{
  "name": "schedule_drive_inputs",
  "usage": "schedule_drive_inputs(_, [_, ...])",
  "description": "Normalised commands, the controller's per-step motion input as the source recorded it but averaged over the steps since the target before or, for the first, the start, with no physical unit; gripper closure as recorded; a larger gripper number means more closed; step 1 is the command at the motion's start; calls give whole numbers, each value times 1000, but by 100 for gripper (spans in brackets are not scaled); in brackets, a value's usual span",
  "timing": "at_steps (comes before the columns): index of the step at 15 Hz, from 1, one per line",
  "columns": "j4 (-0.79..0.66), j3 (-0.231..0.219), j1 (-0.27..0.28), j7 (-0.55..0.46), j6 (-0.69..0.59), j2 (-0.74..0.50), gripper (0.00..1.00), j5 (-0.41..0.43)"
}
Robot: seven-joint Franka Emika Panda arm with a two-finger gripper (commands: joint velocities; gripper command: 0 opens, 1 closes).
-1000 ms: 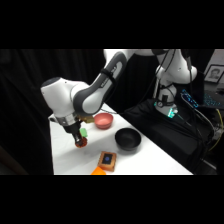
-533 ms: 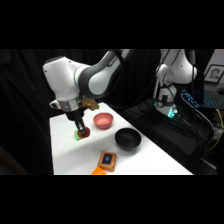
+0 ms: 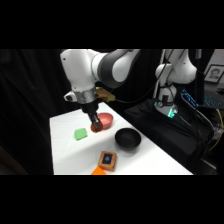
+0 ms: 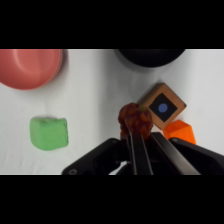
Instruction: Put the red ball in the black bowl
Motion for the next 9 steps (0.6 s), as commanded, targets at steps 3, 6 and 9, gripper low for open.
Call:
schedule_drive_inputs(3, [-660,38,48,43,258,-540,95,-16])
schedule_drive_inputs(6, [-638,40,31,56,295,-493,95,2])
schedule_drive_inputs(9, [-583,42,28,74,307,-439,95,27])
